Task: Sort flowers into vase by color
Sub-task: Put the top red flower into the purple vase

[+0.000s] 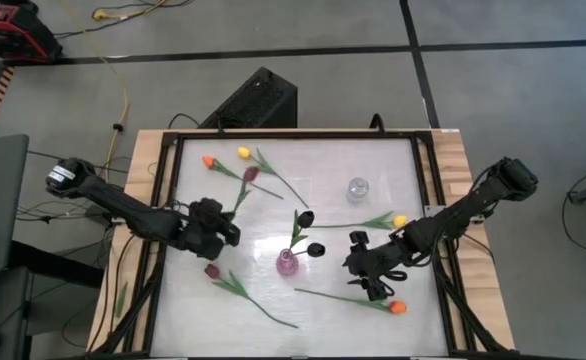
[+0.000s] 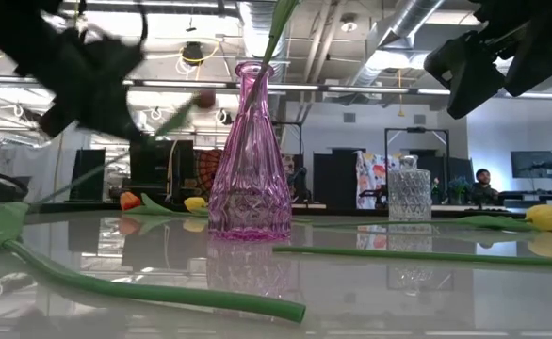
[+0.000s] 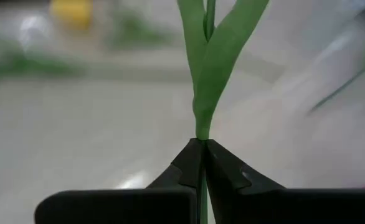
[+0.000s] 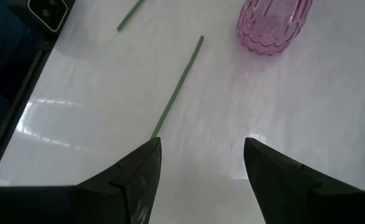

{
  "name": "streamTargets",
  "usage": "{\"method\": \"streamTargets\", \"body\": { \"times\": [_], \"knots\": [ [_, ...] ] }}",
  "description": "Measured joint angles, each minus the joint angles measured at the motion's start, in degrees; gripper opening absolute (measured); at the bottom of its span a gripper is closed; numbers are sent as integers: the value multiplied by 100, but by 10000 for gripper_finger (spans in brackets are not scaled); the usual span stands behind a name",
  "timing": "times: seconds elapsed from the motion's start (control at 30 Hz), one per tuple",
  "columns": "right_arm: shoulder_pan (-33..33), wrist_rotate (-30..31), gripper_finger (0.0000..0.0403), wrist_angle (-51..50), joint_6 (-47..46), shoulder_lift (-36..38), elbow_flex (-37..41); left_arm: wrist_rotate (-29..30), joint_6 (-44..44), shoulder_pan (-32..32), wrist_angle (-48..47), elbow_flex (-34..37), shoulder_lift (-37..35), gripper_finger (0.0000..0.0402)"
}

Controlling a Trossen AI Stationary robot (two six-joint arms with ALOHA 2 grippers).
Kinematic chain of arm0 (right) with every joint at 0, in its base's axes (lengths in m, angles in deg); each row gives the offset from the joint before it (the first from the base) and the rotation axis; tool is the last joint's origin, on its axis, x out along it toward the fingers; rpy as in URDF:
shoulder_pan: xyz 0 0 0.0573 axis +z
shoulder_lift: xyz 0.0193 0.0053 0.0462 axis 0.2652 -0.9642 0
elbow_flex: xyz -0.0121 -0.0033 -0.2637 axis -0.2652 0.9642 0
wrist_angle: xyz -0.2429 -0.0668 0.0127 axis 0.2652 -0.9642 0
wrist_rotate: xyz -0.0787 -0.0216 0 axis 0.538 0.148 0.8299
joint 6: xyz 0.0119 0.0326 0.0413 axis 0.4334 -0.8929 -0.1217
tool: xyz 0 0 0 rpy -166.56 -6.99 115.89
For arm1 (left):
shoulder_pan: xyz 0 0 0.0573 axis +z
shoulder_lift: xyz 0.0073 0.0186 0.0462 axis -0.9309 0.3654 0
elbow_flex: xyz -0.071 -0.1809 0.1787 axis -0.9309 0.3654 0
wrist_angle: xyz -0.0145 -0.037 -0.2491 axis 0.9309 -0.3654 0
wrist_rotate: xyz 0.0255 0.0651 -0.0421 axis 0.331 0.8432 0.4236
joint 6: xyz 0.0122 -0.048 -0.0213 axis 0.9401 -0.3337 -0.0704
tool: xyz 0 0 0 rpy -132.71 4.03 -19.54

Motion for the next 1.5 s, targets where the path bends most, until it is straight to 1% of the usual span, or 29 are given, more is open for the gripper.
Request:
{"method": "streamTargets", "body": {
  "times": [0.07, 0.13, 0.23, 0.27, 0.3, 0.37, 0.43, 0.5, 0.57, 0.63, 0.7, 0.8, 0.97, 1.03, 1.3, 1.5],
  "knots": [
    [-2, -3, 256, 0, -74, 0, 0, 270, 765, 0, 738, -2, -258, 0],
    [-4, -3, 256, 1, -121, 0, 0, 386, 1715, -2, 1617, -10, -479, 0],
    [-4, -3, 256, 2, -124, 0, 0, 385, 3219, -109, 3127, -10, -658, 0],
    [-4, 1, 256, 3, -122, 0, 0, 349, 3799, -155, 3766, -14, -661, 0],
    [-4, 0, 256, 9, -118, 0, 0, 243, 4356, -209, 4380, -15, -657, 0],
    [-4, 2, 256, 37, -97, 0, 0, -181, 5345, -310, 5528, -15, -606, 0],
    [-15, 4, 256, 47, -97, 0, 0, -801, 5982, -347, 6477, -24, -495, 0],
    [-15, 6, 256, 51, -97, 0, 0, -1431, 6347, -357, 7170, -24, -321, 0],
    [-15, 8, 256, 54, -93, 0, 0, -1961, 6592, -357, 7819, -24, -87, 0],
    [-15, 16, 256, 56, -93, 0, 0, -2253, 6830, -357, 8396, -24, 203, 0],
    [-15, 17, 256, 56, -91, 0, 0, -2341, 7044, -360, 8838, -24, 489, 0],
    [-15, 17, 256, 60, -91, 0, 0, -2317, 7267, -296, 9481, -24, 867, 0],
    [-15, 19, 256, 60, -91, 0, 0, -2309, 7260, -73, 10193, -24, 1380, 0],
    [-15, 17, 256, 62, -91, 0, 0, -2306, 7166, 14, 10366, -24, 1535, 0],
    [-15, 19, 256, 60, -121, 0, 0, -2453, 6784, 289, 10453, -24, 1793, 0],
    [-15, 19, 256, 46, -116, 0, 0, -2464, 6771, 315, 10236, -24, 1810, 0]
  ]
}}
